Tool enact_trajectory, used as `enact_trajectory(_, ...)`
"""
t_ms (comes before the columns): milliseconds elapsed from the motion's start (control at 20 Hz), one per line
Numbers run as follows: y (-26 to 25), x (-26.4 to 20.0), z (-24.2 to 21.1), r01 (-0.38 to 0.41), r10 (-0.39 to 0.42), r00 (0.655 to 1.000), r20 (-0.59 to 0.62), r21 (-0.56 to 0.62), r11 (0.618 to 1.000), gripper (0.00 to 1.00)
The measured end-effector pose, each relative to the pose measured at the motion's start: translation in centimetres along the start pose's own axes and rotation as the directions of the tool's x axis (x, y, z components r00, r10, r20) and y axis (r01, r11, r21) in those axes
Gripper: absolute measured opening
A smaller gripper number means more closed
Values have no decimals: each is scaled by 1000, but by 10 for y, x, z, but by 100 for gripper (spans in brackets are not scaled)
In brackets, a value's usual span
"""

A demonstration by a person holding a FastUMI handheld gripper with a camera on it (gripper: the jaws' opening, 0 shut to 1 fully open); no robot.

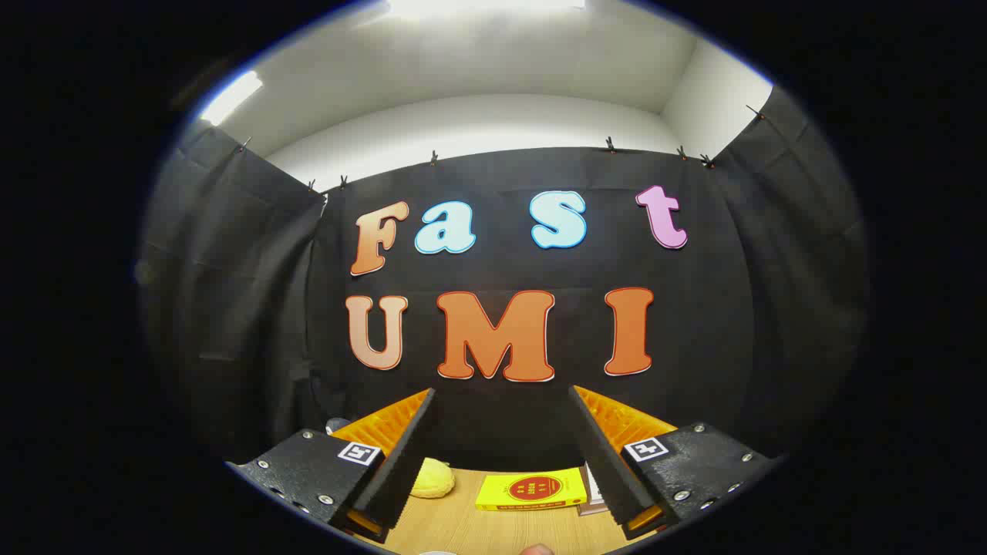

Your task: Open the storage box then place both shoes into the box .Put the left shoe in first, then the right shoe, with the right side of both shoes facing outward in a uniform manner.

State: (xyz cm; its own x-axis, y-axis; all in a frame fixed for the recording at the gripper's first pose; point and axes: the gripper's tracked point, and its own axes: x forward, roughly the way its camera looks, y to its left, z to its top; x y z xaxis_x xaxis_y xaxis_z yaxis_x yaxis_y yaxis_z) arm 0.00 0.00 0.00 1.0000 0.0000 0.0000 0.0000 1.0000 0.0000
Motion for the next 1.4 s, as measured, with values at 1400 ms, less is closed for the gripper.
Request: enact_trajectory(1400, 92, -14, -73, -228, 263, 943, -206, 177, 957, 99)
